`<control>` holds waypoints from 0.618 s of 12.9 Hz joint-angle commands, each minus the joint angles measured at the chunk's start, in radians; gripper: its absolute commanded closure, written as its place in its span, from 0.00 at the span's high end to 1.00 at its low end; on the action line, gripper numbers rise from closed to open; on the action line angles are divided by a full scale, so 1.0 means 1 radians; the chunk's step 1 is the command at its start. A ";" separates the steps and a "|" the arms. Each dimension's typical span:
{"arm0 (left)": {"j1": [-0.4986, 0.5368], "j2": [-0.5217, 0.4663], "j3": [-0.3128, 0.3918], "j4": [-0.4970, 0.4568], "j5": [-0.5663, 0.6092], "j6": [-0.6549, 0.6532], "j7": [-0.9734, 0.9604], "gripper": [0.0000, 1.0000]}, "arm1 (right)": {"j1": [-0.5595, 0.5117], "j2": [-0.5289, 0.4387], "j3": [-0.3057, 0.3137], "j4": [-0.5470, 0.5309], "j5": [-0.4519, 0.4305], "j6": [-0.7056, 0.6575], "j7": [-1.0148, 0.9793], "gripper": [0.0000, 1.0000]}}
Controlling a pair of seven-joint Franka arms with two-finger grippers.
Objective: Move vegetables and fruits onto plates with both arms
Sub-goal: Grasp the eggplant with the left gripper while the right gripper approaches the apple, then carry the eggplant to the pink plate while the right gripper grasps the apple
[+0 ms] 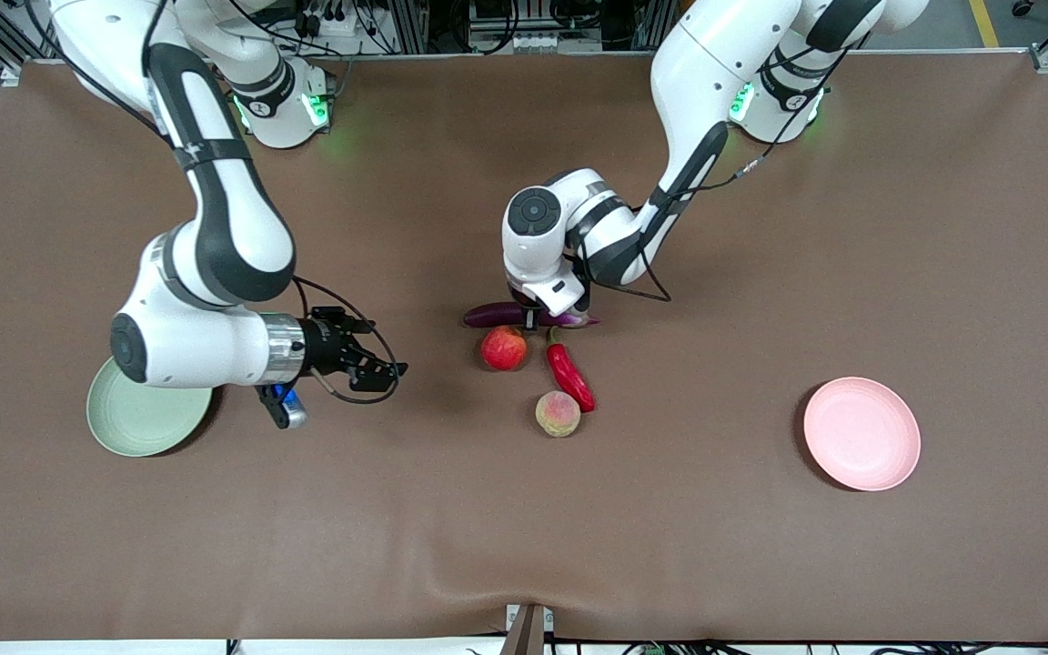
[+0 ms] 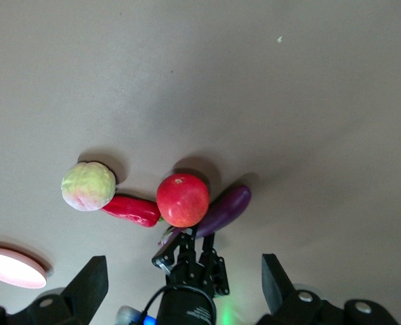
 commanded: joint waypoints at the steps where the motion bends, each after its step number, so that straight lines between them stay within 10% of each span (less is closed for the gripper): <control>1: -0.003 -0.004 0.003 0.003 0.048 0.024 -0.033 0.00 | 0.050 0.034 -0.007 0.012 0.025 0.066 0.059 1.00; 8: 0.040 -0.355 -0.009 -0.242 0.072 -0.045 0.071 0.00 | 0.148 0.116 -0.009 -0.003 0.023 0.217 0.108 1.00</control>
